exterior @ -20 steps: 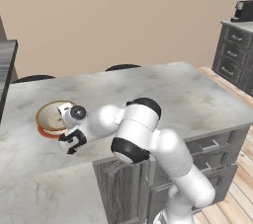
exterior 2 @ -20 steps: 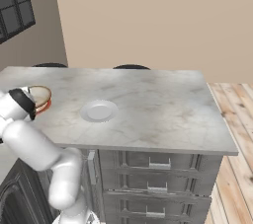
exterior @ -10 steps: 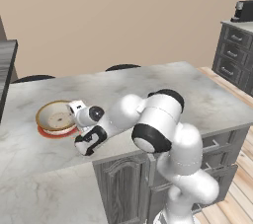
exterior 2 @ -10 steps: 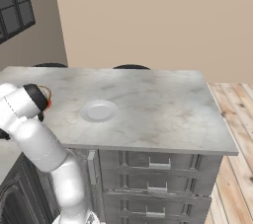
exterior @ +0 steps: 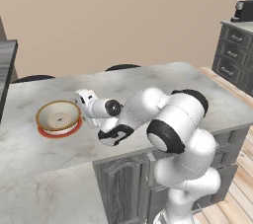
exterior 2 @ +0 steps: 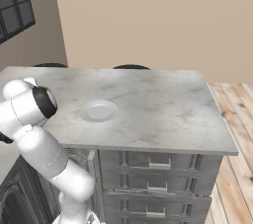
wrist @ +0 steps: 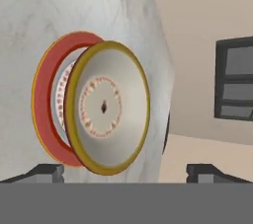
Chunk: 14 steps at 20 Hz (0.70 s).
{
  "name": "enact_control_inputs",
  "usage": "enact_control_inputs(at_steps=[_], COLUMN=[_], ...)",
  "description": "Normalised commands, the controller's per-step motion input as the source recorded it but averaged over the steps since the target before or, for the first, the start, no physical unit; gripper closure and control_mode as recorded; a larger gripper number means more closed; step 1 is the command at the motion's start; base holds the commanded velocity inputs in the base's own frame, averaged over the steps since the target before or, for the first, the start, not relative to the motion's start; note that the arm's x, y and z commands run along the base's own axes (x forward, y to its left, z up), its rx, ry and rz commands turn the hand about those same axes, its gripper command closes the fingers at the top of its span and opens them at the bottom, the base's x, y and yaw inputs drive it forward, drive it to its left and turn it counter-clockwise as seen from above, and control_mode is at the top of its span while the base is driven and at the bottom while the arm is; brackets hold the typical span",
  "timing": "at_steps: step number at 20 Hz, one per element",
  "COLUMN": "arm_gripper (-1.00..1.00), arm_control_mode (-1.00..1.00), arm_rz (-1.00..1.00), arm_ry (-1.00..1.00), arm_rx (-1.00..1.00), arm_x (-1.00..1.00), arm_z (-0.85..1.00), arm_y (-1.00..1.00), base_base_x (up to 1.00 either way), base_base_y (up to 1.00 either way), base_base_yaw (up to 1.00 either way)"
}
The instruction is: Move the bowls from the cabinet to the plates on the dining table.
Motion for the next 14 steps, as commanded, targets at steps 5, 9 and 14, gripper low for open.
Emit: enact_control_inputs(at_steps=[5,9,14], arm_gripper=[-1.00,-1.00,-1.00], arm_control_mode=[-1.00,-1.00,-1.00], arm_rz=[0.00,0.00,-0.04], arm_ry=[0.00,0.00,0.00], arm_rx=[0.01,-0.04,-0.33], arm_x=[0.00,0.00,-0.01], arm_z=[1.00,1.00,1.00], arm_y=[0.00,0.00,-0.03], base_base_x=[0.00,0.00,0.00], base_base_y=[0.00,0.00,0.00], base_base_yaw=[0.00,0.00,0.00])
